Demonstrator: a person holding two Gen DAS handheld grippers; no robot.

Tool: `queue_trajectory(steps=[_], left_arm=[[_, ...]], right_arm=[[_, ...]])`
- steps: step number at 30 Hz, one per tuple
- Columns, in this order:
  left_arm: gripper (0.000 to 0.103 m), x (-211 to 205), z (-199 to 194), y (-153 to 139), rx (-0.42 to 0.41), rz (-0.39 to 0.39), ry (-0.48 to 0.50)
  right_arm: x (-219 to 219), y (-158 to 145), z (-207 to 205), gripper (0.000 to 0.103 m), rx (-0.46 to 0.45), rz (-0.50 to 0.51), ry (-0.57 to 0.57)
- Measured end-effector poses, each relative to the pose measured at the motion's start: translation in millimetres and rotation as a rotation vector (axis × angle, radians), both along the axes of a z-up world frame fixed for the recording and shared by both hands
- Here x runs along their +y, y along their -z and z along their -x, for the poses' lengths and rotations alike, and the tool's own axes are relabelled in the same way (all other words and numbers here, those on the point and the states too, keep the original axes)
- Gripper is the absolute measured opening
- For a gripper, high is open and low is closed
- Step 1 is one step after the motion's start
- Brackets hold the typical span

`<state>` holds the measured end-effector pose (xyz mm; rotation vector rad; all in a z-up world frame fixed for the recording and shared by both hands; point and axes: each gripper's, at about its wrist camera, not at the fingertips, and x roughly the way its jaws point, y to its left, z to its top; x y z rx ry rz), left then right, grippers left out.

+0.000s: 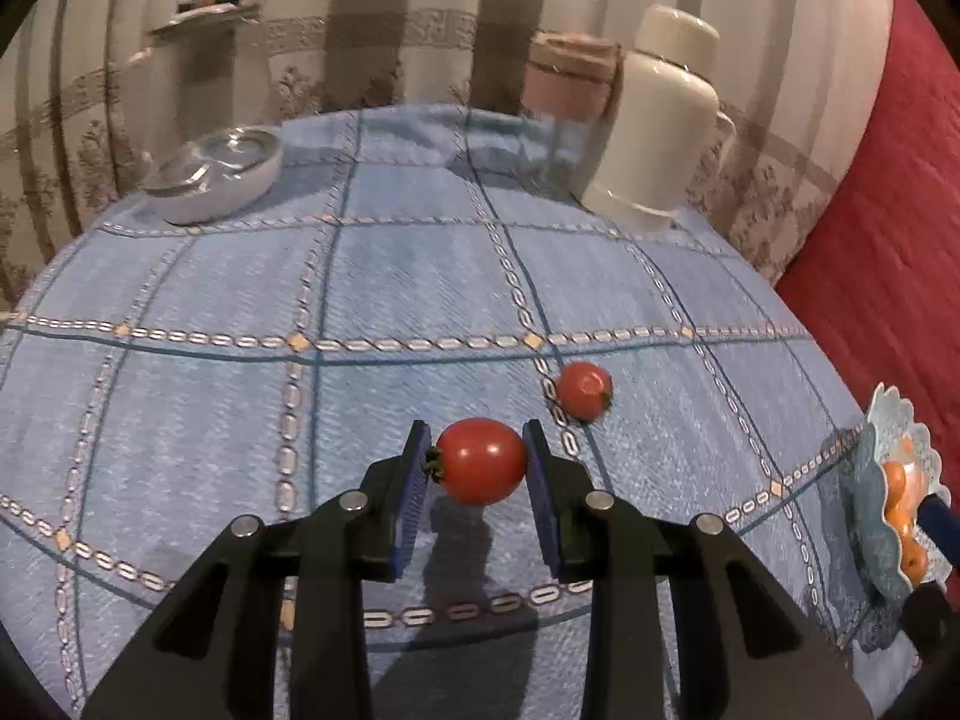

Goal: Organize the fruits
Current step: 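Grasp a red tomato with the left gripper while the right grasps another tomato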

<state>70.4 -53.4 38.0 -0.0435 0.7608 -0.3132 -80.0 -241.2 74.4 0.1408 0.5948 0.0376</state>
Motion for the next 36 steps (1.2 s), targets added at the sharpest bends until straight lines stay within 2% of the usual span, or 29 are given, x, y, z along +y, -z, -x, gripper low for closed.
queue_trajectory(steps=[7, 16, 18, 21, 25, 30, 36], left_arm=[[0.032, 24, -2, -10, -0.05, -0.013, -0.113], [0.032, 46, -9, -12, -0.071, -0.042, -0.211], [0.032, 48, -10, -11, -0.066, -0.038, -0.219], [0.032, 49, -11, -9, -0.057, -0.035, -0.221], [0.032, 50, -11, -8, -0.056, -0.033, -0.228], [0.032, 53, -13, -5, -0.044, -0.02, -0.232], [0.032, 55, -15, -4, -0.034, -0.008, -0.233]], right_arm=[[20, 5, -31, 0.095, 0.031, 0.019, -0.052], [40, 25, -97, 0.076, 0.12, 0.016, -0.102], [48, 31, -112, 0.068, 0.143, 0.033, -0.118], [56, 42, -135, 0.064, 0.181, 0.045, -0.134], [61, 50, -161, 0.063, 0.213, 0.043, -0.136], [68, 55, -186, 0.051, 0.233, 0.068, -0.145], [75, 61, -198, 0.041, 0.238, 0.111, -0.13]])
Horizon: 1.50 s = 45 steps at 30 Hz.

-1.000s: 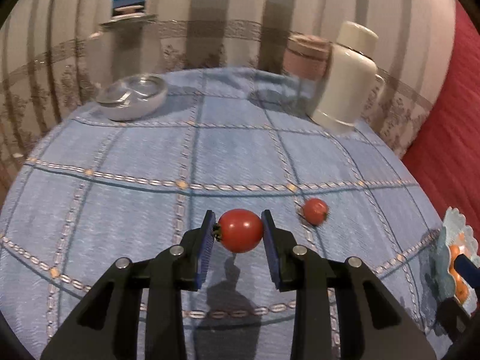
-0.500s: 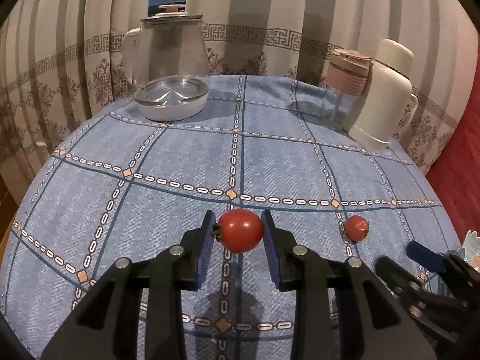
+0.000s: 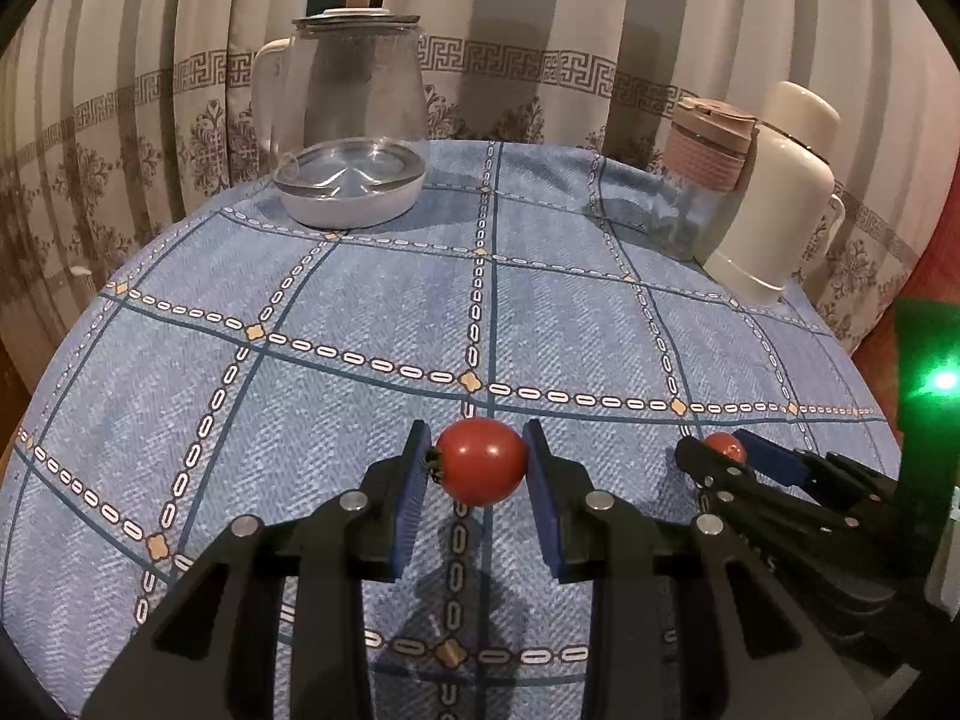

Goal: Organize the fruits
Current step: 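Grasp a red tomato with the left gripper while the right grasps another tomato, then carry the tomato into the white basket with the right gripper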

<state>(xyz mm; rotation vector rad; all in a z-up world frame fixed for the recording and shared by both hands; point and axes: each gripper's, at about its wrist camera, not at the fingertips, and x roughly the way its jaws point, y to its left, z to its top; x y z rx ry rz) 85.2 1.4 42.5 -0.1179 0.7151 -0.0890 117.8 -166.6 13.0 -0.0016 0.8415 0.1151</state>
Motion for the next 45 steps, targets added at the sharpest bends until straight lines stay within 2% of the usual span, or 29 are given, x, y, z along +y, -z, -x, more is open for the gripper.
queue_trajectory(steps=[6, 11, 25, 45], left_arm=[[0.032, 0, 0, 0, 0.003, 0.004, 0.002], [0.032, -1, 1, 0, -0.001, 0.002, 0.005], [0.032, 0, 4, -3, -0.014, 0.011, 0.003], [0.032, -4, 10, -8, -0.033, 0.009, 0.018]], right_arm=[[4, 0, 4, 0.031, -0.009, 0.035, 0.003], [4, 0, 9, 0.027, -0.01, 0.035, -0.002], [-2, -4, 34, 0.027, -0.015, -0.012, 0.002], [-9, -28, 103, 0.027, -0.066, -0.114, -0.009]])
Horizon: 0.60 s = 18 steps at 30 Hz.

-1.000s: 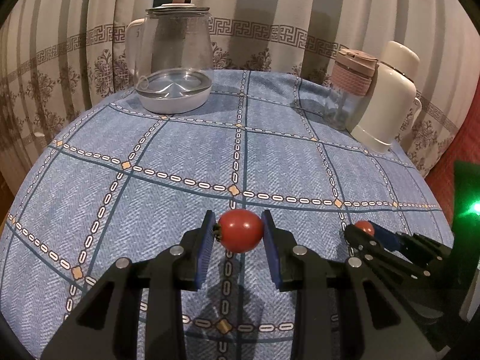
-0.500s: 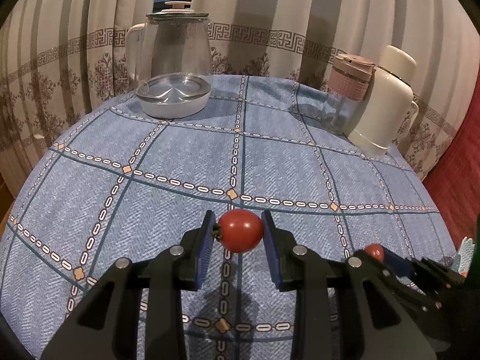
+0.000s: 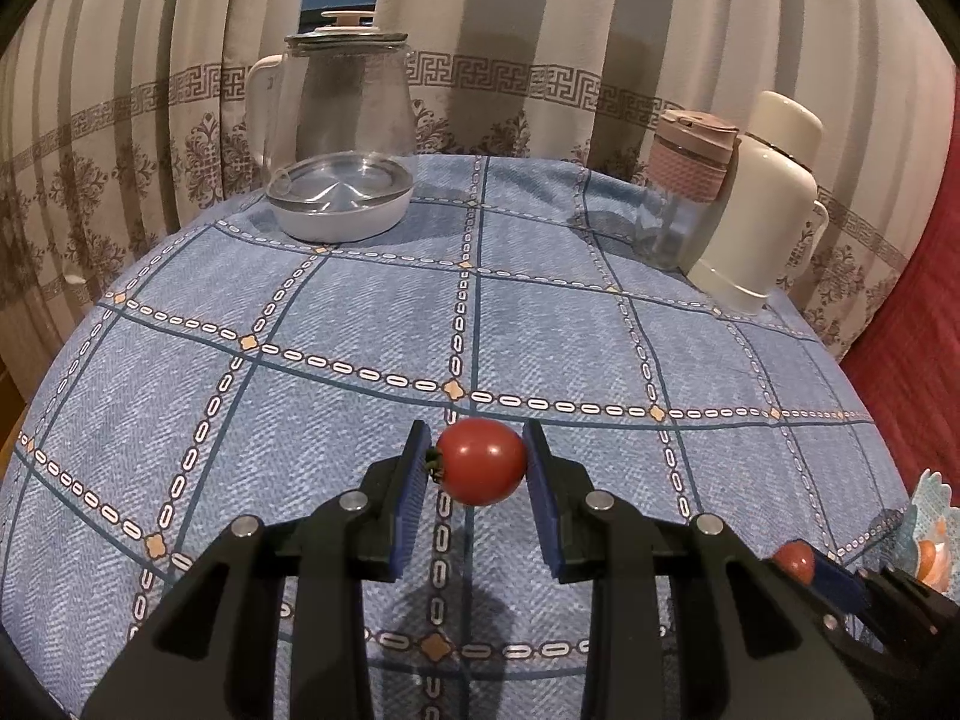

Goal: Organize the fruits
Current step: 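Carry the tomato into the white basket with the right gripper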

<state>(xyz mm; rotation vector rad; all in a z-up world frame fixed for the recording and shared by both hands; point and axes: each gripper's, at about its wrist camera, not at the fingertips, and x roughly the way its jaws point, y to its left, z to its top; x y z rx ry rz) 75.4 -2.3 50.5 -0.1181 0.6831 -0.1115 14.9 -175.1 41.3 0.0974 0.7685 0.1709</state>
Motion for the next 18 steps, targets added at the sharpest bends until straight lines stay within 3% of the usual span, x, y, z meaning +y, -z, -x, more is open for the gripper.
queue_trajectory(steps=[18], left_arm=[[0.032, -12, 5, 1, -0.008, 0.001, 0.045]], right_arm=[[-13, -3, 59, 0.027, 0.0, -0.035, 0.034]])
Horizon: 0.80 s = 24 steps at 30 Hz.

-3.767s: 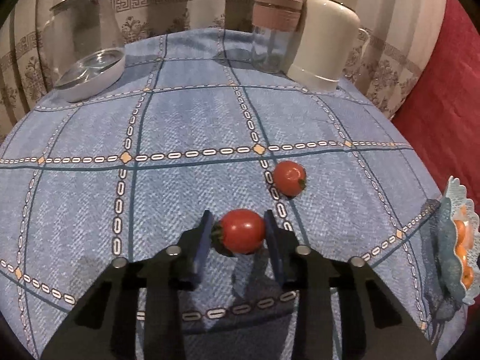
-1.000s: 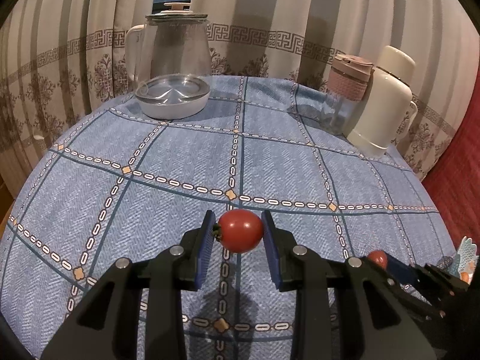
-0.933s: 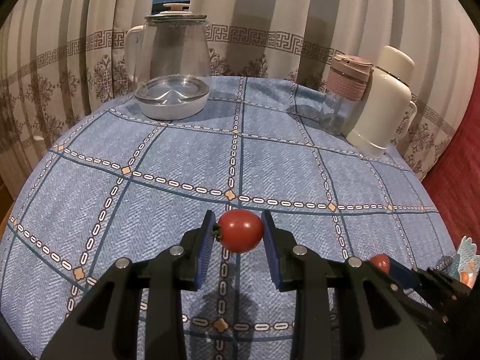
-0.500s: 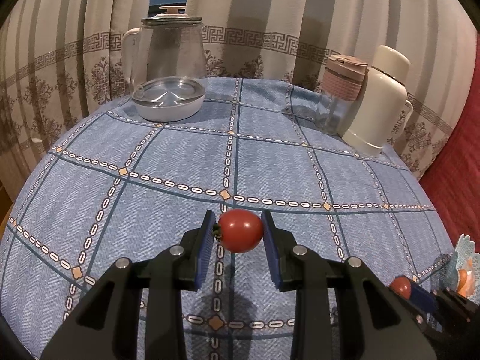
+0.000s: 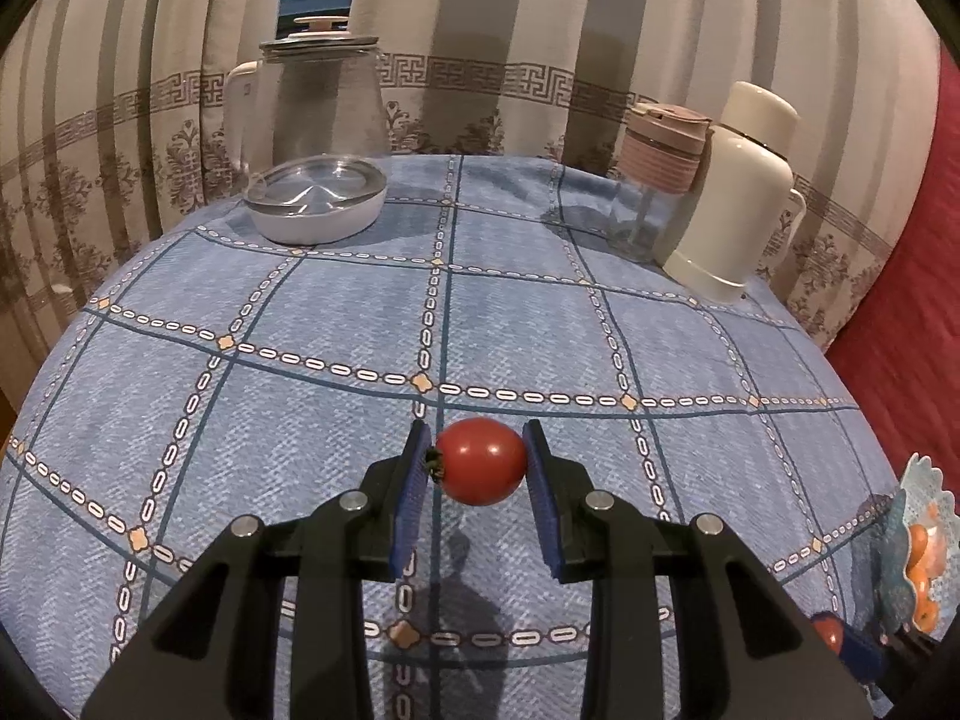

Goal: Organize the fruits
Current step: 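Carry the tomato into the white basket with the right gripper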

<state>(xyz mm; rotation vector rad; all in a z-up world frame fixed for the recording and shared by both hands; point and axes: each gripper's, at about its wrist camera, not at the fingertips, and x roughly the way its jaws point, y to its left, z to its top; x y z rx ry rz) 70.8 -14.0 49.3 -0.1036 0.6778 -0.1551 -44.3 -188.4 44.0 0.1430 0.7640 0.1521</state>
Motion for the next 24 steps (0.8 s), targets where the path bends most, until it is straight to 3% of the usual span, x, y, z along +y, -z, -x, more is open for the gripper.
queue_trajectory(steps=[11, 24], left_arm=[[0.032, -8, 3, 4, 0.008, -0.005, 0.027], [0.032, -26, 15, 5, -0.01, -0.04, 0.077]], right_arm=[[-39, -21, 37, 0.027, -0.053, -0.011, 0.115], [-118, -41, 75, 0.027, -0.112, -0.002, 0.349]])
